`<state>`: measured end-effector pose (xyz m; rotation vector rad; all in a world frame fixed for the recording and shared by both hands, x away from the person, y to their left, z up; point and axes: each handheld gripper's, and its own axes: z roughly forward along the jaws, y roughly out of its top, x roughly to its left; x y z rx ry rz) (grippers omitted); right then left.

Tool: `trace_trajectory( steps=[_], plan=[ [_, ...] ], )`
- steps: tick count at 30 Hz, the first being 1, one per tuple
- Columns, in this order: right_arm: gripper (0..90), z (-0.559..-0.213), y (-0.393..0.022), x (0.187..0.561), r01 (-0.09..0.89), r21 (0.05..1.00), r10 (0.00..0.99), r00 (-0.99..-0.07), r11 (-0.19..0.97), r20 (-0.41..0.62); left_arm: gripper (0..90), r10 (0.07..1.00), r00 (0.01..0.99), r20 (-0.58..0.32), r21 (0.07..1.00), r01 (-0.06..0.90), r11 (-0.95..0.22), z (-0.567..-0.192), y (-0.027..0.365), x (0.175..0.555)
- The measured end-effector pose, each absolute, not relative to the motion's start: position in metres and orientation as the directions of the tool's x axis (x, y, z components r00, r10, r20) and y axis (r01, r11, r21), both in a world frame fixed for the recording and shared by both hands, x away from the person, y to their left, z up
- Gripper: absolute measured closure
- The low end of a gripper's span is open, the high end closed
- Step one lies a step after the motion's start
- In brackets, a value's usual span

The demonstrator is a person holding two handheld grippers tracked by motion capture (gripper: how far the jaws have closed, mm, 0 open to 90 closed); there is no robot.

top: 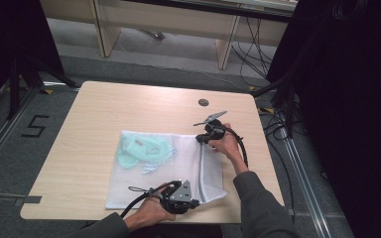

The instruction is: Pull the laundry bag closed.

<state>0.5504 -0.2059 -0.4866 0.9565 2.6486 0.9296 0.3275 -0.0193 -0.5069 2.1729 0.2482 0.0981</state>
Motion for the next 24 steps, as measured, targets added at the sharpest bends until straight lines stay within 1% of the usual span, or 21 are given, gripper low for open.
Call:
trace_trajectory(
  steps=[2,6,7,8,9,11,12,14,15,16,17,18,19,20,22,24],
  plan=[
    [86.2,-0.4878,-0.2064,0.5516,0.512,0.620,0.630,-0.776,0.594,0.038,89.3,0.213,0.977,-0.015,0.817,0.135,-0.560,-0.5069,-0.0193,0.3271],
    [86.2,-0.4879,-0.2067,0.5526,0.508,0.623,0.621,-0.783,0.594,0.046,89.3,0.221,0.975,-0.028,0.822,0.148,-0.549,-0.5082,-0.0199,0.3267],
    [86.3,-0.4878,-0.2065,0.5522,0.521,0.617,0.638,-0.769,0.590,0.038,89.3,0.219,0.975,-0.032,0.822,0.150,-0.549,-0.5087,-0.0200,0.3265],
    [86.3,-0.4879,-0.2063,0.5526,0.506,0.623,0.619,-0.784,0.596,0.044,89.3,0.213,0.977,-0.026,0.818,0.144,-0.558,-0.5089,-0.0197,0.3265],
    [86.3,-0.4880,-0.2064,0.5532,0.510,0.620,0.628,-0.778,0.597,0.035,89.3,0.202,0.979,-0.024,0.814,0.136,-0.564,-0.5090,-0.0198,0.3262],
    [86.2,-0.4882,-0.2068,0.5535,0.513,0.618,0.632,-0.774,0.596,0.033,89.3,0.214,0.977,-0.026,0.821,0.143,-0.553,-0.5095,-0.0212,0.3250],
    [86.3,-0.4866,-0.2079,0.5530,0.530,0.597,0.647,-0.762,0.602,0.025,89.3,0.210,0.977,-0.023,0.816,0.139,-0.561,-0.5088,-0.0212,0.3260],
    [86.2,-0.4884,-0.2077,0.5547,0.507,0.625,0.632,-0.775,0.594,0.028,89.3,0.213,0.976,-0.031,0.820,0.147,-0.553,-0.5070,-0.0196,0.3278],
    [86.2,-0.4883,-0.2081,0.5553,0.510,0.628,0.639,-0.769,0.589,0.026,89.4,0.211,0.977,-0.022,0.819,0.139,-0.556,-0.5062,-0.0188,0.3282],
    [86.2,-0.4881,-0.2084,0.5559,0.508,0.636,0.630,-0.776,0.581,0.045,89.3,0.214,0.976,-0.030,0.824,0.145,-0.548,-0.5063,-0.0193,0.3273],
    [86.3,-0.4861,-0.2090,0.5557,0.512,0.624,0.630,-0.775,0.591,0.039,89.3,0.215,0.976,-0.022,0.819,0.141,-0.556,-0.5061,-0.0188,0.3281],
    [86.2,-0.4877,-0.2074,0.5556,0.506,0.638,0.635,-0.772,0.580,0.036,89.3,0.213,0.977,-0.030,0.818,0.147,-0.556,-0.5065,-0.0195,0.3276],
    [86.2,-0.4876,-0.2064,0.5550,0.538,0.618,0.664,-0.747,0.574,0.033,89.4,0.209,0.978,-0.027,0.817,0.142,-0.559,-0.5068,-0.0196,0.3277],
    [86.2,-0.4876,-0.2064,0.5550,0.538,0.618,0.664,-0.747,0.574,0.033,89.4,0.217,0.976,-0.024,0.818,0.144,-0.557,-0.5068,-0.0189,0.3280],
    [86.2,-0.4888,-0.2070,0.5570,0.507,0.637,0.636,-0.771,0.580,0.035,89.4,0.213,0.976,-0.032,0.823,0.147,-0.548,-0.5072,-0.0186,0.3285],
    [86.2,-0.4888,-0.2074,0.5575,0.514,0.634,0.643,-0.765,0.578,0.034,89.4,0.217,0.975,-0.047,0.817,0.162,-0.553,-0.5077,-0.0175,0.3300]
  ],
)
